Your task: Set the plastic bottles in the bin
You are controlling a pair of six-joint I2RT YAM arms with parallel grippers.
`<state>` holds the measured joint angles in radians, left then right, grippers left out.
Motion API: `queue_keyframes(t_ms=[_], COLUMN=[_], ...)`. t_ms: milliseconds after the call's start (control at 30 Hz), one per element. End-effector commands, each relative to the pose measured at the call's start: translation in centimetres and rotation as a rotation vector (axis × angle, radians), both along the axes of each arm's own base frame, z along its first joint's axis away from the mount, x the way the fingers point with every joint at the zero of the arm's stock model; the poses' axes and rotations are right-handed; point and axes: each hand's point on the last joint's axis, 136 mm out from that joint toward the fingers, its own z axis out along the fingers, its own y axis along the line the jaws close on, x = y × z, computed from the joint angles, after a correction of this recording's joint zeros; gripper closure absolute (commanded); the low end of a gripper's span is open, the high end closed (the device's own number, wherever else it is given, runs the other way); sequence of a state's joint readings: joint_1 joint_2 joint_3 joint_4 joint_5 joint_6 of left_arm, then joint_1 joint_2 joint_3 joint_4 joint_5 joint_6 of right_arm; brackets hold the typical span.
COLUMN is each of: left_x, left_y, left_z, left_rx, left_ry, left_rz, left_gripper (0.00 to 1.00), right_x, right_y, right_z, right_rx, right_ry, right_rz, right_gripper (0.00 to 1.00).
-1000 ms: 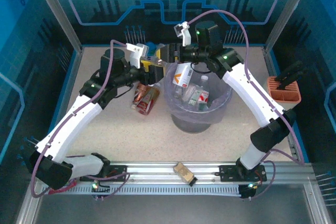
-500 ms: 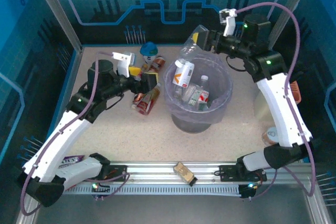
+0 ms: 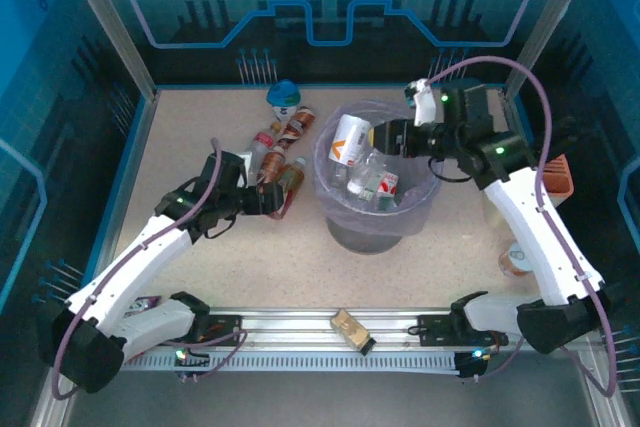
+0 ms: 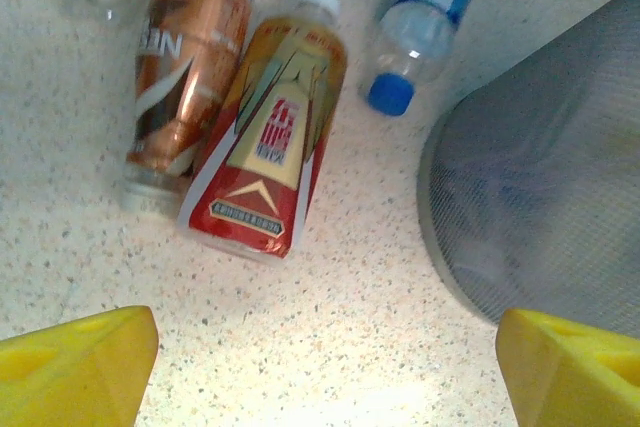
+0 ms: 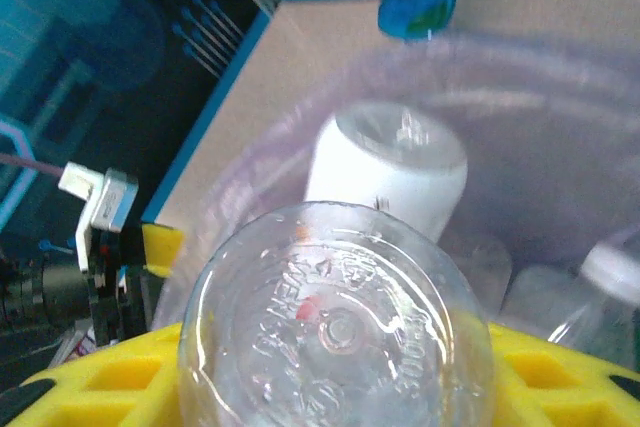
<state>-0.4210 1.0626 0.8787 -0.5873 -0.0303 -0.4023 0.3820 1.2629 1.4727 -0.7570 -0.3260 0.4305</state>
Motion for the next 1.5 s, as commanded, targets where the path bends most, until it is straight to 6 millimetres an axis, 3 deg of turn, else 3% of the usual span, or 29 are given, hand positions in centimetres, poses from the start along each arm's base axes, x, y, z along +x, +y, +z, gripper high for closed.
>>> queue_keyframes(t_ms=[0, 133, 300, 400, 467, 733, 967, 1300, 1467], left_x=[0.8, 1.1, 1.1, 1.1, 1.1, 2.0, 3.9, 6.0, 5.6], left_y=[-0.6, -2.3, -2.0, -1.8, -1.5, -0.9, -0.5, -2.0, -2.2], left_z=[-1.4, -2.3, -3.5, -4.0, -4.4, -6.1, -6.5, -8.4, -10.6], left_rx=[-0.042, -0.122, -0.093, -0.070, -0.044, 0.048, 0.172, 0.275, 0.275], left_ry=[0.023, 0.039, 0.064, 0.070, 0.073, 0.099, 0.078, 0.067, 0.142], left_rz=[0.024, -0.010, -0.006, -0.008, -0.013, -0.016, -0.044, -0.209, -0.236], left_gripper=[0.12, 0.10, 0.10, 0.10, 0.10, 0.09, 0.08, 0.06, 0.13], right_x=[-1.0, -1.7, -1.7, -1.5, -1.5, -1.8, -1.1, -0.2, -1.2], right_y=[1.1, 1.6, 1.9, 2.1, 2.2, 0.5, -3.3, -6.5, -8.7], right_z=[-0.6, -3.5, -6.9, -7.8, -7.8, -3.8, 0.5, 2.9, 4.4], right_rx=[0.030, 0.000, 0.005, -0.002, -0.015, -0.109, -0.131, -0.068, -0.060], right_ry=[0.013, 0.075, 0.141, 0.154, 0.155, 0.064, -0.031, -0.092, -0.131], right_rz=[-0.010, -0.034, -0.077, -0.080, -0.072, -0.042, -0.113, -0.226, -0.280], right_gripper=[0.46, 0.45, 0.43, 0.41, 0.35, 0.00, 0.00, 0.00, 0.00])
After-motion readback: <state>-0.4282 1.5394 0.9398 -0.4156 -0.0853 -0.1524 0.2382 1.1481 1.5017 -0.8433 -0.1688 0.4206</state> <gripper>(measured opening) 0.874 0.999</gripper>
